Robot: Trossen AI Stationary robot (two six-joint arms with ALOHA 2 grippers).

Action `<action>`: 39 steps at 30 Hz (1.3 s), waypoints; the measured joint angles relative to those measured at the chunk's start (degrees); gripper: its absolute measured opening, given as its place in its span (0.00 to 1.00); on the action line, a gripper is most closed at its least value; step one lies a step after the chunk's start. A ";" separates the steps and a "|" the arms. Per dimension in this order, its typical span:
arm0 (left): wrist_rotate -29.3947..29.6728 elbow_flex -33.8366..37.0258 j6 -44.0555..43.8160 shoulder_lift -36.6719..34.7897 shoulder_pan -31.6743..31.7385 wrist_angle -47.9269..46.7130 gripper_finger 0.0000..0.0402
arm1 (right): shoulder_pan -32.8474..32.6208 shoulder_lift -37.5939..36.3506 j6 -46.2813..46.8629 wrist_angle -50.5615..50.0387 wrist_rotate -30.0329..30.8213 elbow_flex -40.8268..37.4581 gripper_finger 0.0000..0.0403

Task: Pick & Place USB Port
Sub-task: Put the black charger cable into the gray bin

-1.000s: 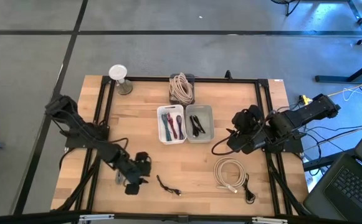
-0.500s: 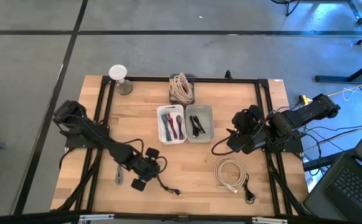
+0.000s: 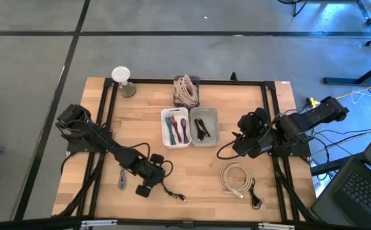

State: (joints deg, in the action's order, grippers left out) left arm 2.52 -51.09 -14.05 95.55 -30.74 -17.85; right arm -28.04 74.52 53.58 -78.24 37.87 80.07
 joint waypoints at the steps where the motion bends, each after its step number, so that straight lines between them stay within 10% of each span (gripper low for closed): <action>1: -0.21 0.00 -0.07 0.00 0.00 0.08 0.32 | 0.01 0.00 0.00 0.00 0.00 0.00 0.59; 19: 1.83 0.00 5.87 0.00 0.11 7.84 0.31 | 0.01 0.00 -0.02 0.00 0.00 0.02 0.59; 28: -3.68 0.00 4.78 0.19 0.08 7.39 0.02 | 0.01 0.00 -0.22 -0.01 -0.01 0.02 0.59; 39: 7.02 -0.15 5.41 -2.64 0.11 8.44 0.01 | 0.00 -0.07 -0.22 1.02 0.02 -0.98 0.59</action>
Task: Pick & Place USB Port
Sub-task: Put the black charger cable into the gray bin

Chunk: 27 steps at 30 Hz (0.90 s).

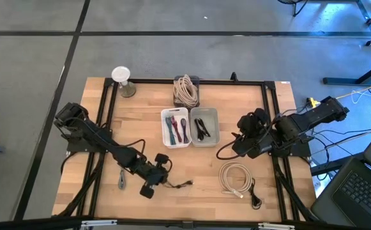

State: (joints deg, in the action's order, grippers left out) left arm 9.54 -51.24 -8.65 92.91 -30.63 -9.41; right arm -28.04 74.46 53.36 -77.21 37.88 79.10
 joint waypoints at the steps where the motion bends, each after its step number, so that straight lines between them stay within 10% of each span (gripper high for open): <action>1: 2.17 0.00 1.07 -0.55 0.00 0.41 0.01 | -0.01 0.00 0.01 0.04 -0.02 -0.40 0.59; 7: 11.53 -0.02 12.94 -2.25 2.23 12.29 0.01 | -0.01 0.00 -1.13 4.15 -0.36 -2.40 0.59; 15: 2.14 -0.04 22.44 -2.30 12.45 23.94 0.01 | -0.01 0.85 -20.16 28.64 -12.02 -5.21 0.59; 27: -3.69 -6.79 26.94 -2.30 17.66 18.04 0.01 | 0.16 9.94 -24.14 29.19 -16.52 -5.27 0.59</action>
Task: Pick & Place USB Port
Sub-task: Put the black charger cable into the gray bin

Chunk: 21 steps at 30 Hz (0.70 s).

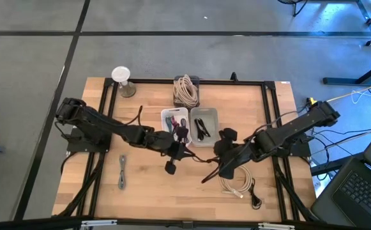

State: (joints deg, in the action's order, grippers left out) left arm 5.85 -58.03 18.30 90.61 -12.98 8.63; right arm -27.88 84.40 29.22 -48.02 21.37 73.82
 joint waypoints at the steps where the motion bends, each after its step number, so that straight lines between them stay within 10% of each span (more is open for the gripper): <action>1: 0.00 -0.79 0.05 0.00 -0.02 -0.63 0.01 | 0.00 0.59 -0.10 0.02 0.00 0.00 0.59; 21: 2.05 -2.90 0.51 0.00 0.75 -6.21 0.01 | 0.00 2.17 3.75 1.09 -5.11 0.00 0.59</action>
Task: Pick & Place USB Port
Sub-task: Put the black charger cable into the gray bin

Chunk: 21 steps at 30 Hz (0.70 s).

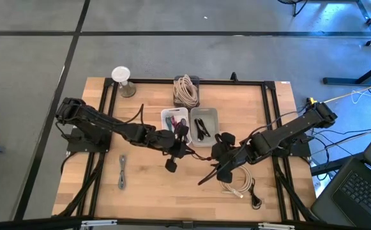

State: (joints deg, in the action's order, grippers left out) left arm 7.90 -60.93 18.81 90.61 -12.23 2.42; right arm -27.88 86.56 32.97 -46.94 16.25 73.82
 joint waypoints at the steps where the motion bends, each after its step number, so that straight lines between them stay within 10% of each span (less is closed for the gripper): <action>1: 0.00 0.00 -0.01 0.00 0.01 0.30 0.01 | 0.00 0.00 -0.02 0.00 0.00 0.00 0.59; 21: -3.54 0.00 1.93 0.00 -0.14 5.14 0.01 | 0.00 0.00 -0.46 -0.14 0.61 0.00 0.51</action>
State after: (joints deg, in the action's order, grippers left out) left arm 4.36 -60.93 20.74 90.61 -12.36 7.55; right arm -27.88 86.56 32.51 -47.08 16.86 73.82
